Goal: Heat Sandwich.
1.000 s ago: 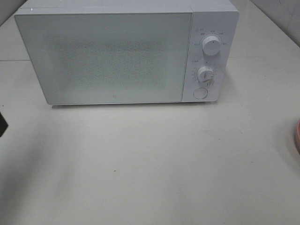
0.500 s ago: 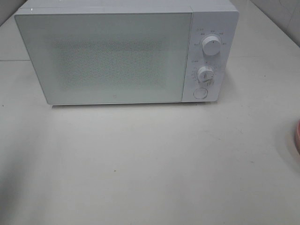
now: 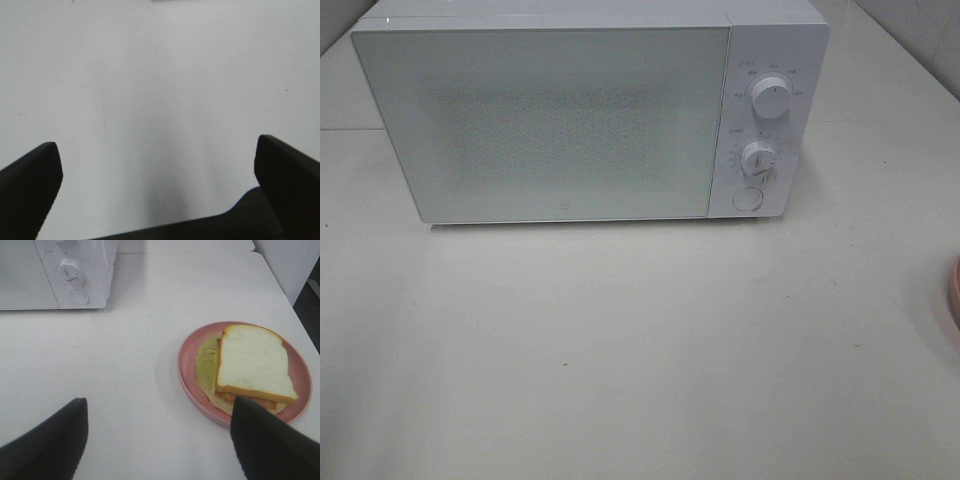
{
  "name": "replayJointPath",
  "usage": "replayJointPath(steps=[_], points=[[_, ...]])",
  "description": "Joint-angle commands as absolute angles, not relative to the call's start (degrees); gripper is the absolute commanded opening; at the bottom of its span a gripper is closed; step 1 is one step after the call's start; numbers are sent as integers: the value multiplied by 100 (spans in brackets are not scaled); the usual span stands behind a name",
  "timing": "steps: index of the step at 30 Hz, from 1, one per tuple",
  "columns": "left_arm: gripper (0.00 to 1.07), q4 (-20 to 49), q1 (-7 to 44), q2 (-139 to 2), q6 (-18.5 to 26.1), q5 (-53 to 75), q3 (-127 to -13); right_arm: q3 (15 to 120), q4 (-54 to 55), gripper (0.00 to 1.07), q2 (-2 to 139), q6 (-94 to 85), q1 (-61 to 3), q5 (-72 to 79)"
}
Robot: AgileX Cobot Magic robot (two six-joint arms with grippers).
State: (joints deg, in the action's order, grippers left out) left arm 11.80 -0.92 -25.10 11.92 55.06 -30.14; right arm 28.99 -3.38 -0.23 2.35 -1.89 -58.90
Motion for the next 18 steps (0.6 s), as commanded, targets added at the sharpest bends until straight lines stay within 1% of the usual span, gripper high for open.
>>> replayJointPath(steps=[1,10,18], points=[[101,1140,-103,-2045,1163,5380,-2985,2899,-315,75,-183,206,-155,-5884],[101,1112,-97,-1404,1146,5982,-2842,2899,-315,75,-183,206,-155,-5884],[101,1106,-92,-1026,1146,5982,-2842,2899,-315,75,-183,206,-155,-5884]])
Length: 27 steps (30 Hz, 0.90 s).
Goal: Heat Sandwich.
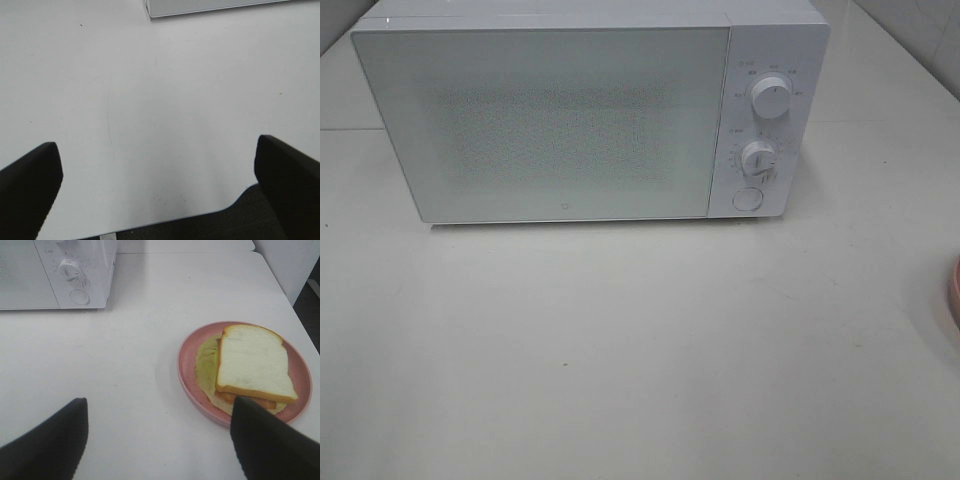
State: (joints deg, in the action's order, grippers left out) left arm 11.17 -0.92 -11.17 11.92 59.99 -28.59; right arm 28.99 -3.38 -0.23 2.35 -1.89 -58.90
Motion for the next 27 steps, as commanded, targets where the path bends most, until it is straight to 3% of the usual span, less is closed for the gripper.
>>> replayJointPath(steps=[1,10,27], points=[[101,1106,-92,-1026,1146,5982,-2842,2899,-315,75,-183,206,-155,-5884],[101,1364,-92,218,1146,5959,-2842,2899,-315,75,-183,206,-155,-5884],[100,1352,-92,183,1163,5959,-2842,2899,-378,75,-178,275,-155,-5884]])
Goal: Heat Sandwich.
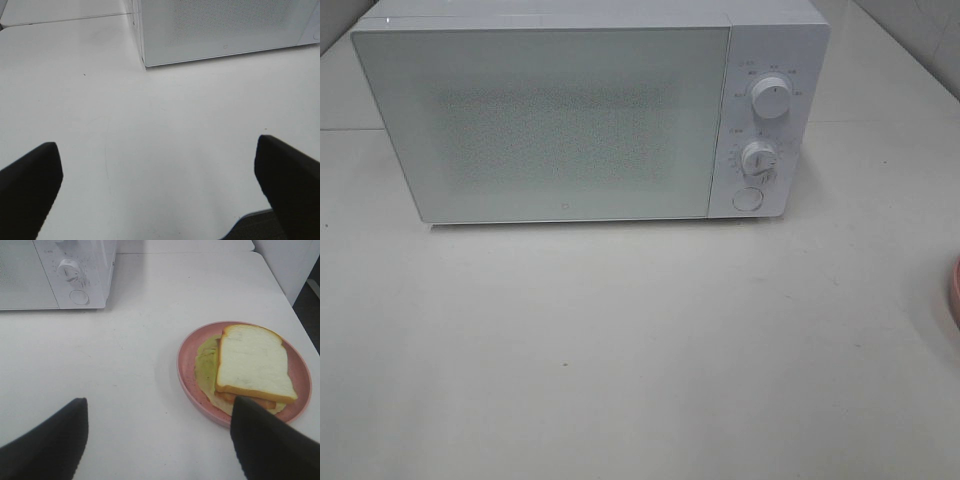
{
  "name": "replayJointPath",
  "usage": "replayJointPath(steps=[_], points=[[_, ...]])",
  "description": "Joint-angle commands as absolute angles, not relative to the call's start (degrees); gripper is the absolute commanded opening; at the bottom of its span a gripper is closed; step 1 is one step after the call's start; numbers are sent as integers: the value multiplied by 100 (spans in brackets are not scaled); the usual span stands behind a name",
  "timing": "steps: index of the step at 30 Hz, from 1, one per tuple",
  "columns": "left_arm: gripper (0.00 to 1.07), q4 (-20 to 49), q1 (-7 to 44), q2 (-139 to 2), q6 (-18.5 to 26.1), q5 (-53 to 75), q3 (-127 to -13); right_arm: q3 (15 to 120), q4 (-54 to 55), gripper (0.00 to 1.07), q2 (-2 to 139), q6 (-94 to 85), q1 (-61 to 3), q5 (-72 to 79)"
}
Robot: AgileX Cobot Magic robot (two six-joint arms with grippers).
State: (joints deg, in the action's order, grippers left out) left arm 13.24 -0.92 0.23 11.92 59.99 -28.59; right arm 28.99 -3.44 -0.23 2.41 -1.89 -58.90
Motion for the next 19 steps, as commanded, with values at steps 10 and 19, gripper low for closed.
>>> replayJointPath(steps=[10,19], points=[[100,1358,-92,183,1163,5959,-2842,2899,-378,75,-178,275,-155,-5884],[100,1358,-92,183,1163,5959,-2842,2899,-378,75,-178,275,-155,-5884]])
